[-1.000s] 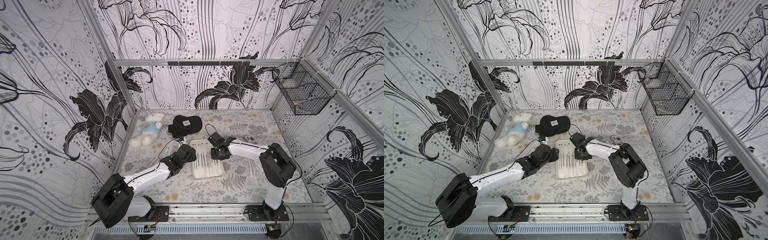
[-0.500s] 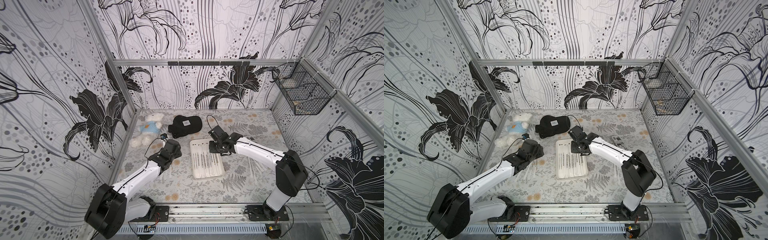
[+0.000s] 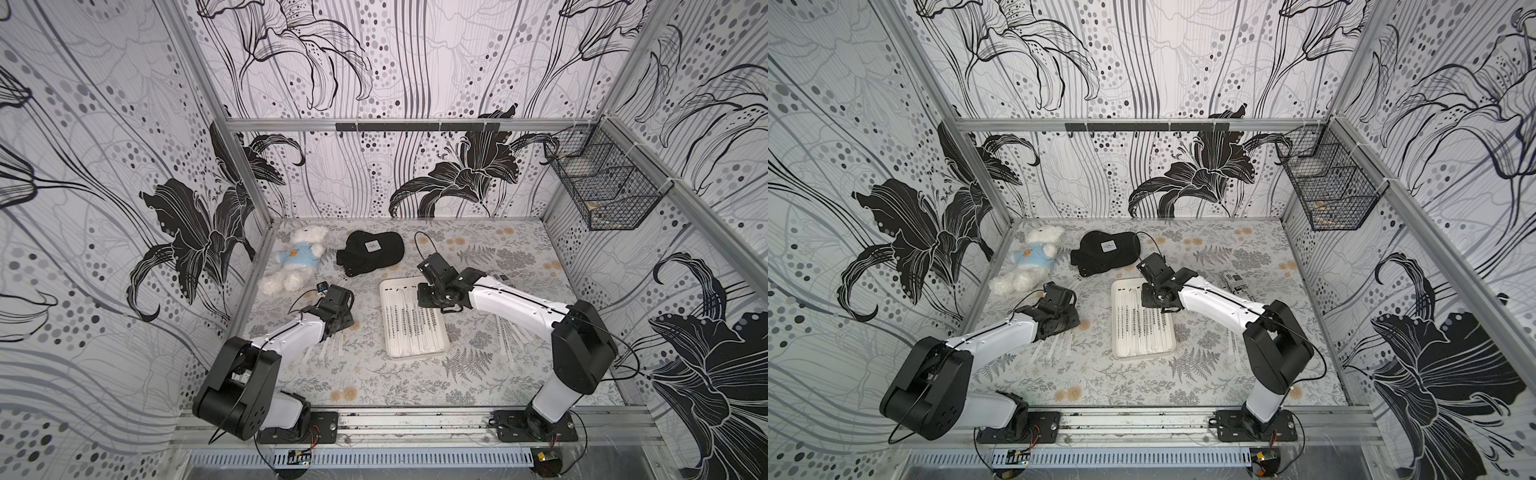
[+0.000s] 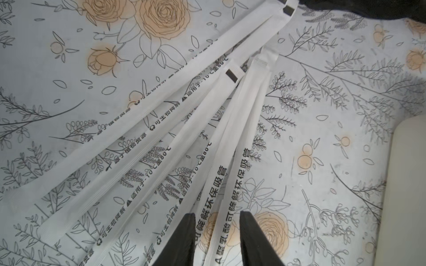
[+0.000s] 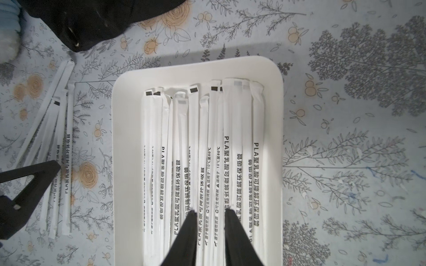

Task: Put the straws into the storage box
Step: Pick up the straw from the center of the board.

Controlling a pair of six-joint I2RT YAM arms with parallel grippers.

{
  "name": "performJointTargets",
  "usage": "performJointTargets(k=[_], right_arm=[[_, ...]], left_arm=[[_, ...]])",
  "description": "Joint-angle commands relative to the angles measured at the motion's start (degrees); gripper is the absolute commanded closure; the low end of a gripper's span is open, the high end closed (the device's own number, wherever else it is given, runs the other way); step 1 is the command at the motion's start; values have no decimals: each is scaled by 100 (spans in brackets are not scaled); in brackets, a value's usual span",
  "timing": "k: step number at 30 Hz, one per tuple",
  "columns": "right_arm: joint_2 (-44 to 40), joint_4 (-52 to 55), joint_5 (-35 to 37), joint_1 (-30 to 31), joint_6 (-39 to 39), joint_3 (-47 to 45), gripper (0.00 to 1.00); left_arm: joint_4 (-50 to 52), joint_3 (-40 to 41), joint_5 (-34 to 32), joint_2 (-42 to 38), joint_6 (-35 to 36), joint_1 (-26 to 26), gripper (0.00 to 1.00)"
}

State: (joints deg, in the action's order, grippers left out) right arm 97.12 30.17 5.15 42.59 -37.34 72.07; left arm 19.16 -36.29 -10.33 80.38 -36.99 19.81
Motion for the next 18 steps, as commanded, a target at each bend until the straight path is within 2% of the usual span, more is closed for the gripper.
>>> performJointTargets(k=[1, 11, 18], right_arm=[[-11, -71, -14, 27, -80, -141, 75], [69, -109, -23, 17, -54, -116, 76], [60, -86, 8, 21, -28, -115, 76]], left_arm=[[-44, -152, -4, 148, 148, -8, 63], [229, -460, -482, 345, 131, 380, 68], [238, -511, -573, 605, 139, 411, 70]])
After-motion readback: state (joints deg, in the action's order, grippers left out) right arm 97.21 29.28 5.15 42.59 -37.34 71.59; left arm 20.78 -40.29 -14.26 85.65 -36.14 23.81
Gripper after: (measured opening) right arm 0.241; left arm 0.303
